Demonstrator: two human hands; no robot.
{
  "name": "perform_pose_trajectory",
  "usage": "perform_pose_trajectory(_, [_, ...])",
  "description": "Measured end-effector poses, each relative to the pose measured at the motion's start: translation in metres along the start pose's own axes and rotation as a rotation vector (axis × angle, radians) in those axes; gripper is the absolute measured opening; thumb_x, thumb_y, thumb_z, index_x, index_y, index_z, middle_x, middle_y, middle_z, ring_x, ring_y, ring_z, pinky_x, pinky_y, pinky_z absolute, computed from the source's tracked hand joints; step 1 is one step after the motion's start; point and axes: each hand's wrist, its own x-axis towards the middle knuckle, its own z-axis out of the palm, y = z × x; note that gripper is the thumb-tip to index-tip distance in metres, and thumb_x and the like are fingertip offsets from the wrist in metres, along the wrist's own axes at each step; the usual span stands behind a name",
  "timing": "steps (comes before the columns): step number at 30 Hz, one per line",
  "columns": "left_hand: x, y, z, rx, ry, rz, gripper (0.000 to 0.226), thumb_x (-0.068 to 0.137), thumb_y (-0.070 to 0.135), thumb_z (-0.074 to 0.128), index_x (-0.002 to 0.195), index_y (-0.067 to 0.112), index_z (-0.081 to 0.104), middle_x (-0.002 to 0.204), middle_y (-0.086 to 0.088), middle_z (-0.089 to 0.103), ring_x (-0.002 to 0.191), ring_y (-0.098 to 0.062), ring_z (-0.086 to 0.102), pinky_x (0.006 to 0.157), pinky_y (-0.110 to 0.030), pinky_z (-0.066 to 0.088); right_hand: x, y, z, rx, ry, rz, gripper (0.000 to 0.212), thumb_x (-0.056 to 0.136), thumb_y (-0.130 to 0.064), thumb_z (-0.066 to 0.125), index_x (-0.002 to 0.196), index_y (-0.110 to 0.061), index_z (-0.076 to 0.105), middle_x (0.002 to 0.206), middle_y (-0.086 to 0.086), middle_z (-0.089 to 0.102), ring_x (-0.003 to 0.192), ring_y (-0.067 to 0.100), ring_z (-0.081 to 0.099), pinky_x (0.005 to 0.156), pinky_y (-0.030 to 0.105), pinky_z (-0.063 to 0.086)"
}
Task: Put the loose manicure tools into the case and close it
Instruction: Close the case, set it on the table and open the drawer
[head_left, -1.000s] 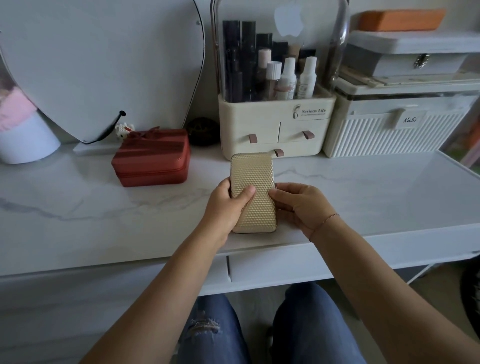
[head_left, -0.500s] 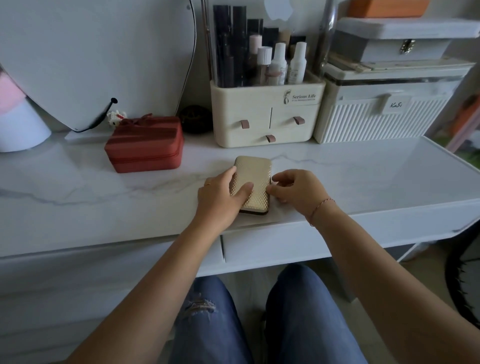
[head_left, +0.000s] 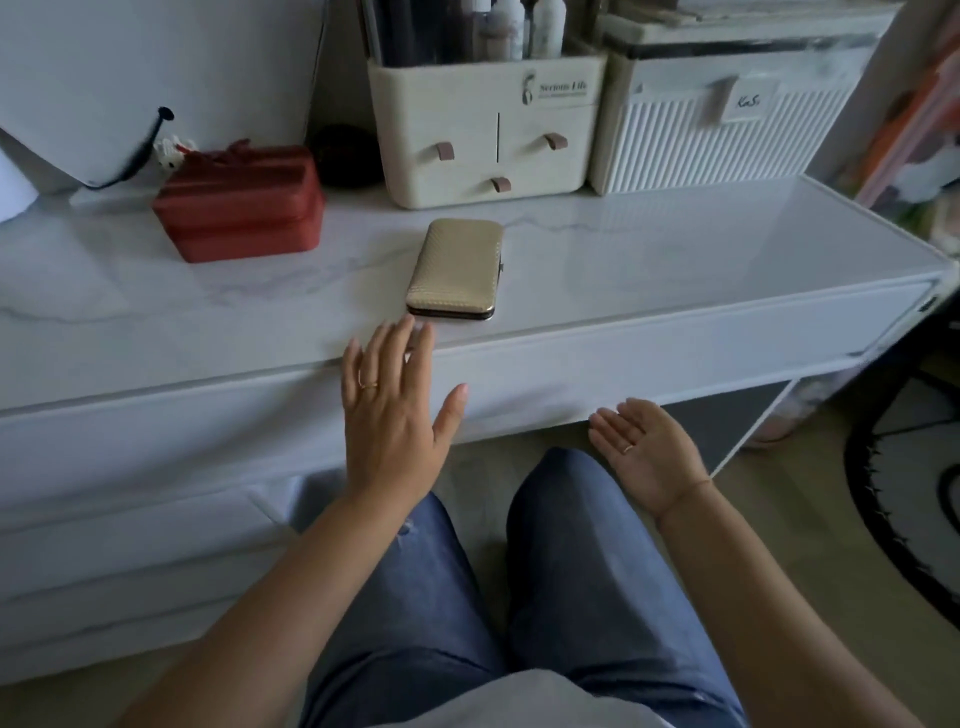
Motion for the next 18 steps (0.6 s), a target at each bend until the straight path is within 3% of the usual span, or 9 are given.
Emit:
perform_pose_trajectory(3, [-0.003, 0.0, 0.004, 0.039, -0.002, 0.009, 0.059, 0.095, 0.046, 0.038, 0.138, 0.006, 0.04, 0.141, -0.016, 0.045, 0.131, -0.034, 0.039, 0.116, -0.047, 0.014, 0.01, -0.002, 0.0, 0.075, -0.082, 0.047, 0.042, 0.097, -0.016, 0.041, 0.135, 0.0, 0.037, 0.143, 0.019, 0.039, 0.131, 0.032, 0.042, 0.109, 0.04, 0.034])
perform_pose_trajectory(8, [-0.006, 0.001, 0.003, 0.068, -0.017, 0.019, 0.061, 0.094, 0.046, 0.039, 0.14, 0.006, 0.038, 0.143, -0.015, 0.043, 0.133, -0.034, 0.037, 0.116, -0.047, 0.014, 0.008, -0.006, -0.001, 0.217, -0.194, 0.11, 0.067, 0.091, -0.021, 0.05, 0.148, -0.01, 0.015, 0.149, 0.017, 0.032, 0.134, 0.031, 0.038, 0.109, 0.044, 0.03])
perform_pose_trajectory(18, [-0.004, 0.002, -0.009, 0.091, -0.061, 0.015, 0.061, 0.092, 0.049, 0.038, 0.137, 0.008, 0.042, 0.14, -0.013, 0.048, 0.129, -0.032, 0.043, 0.112, -0.043, 0.017, -0.005, 0.002, 0.003, 0.399, -0.156, 0.145, 0.063, 0.086, -0.023, 0.056, 0.143, -0.021, 0.029, 0.144, 0.014, 0.037, 0.131, 0.03, 0.04, 0.095, 0.045, 0.041])
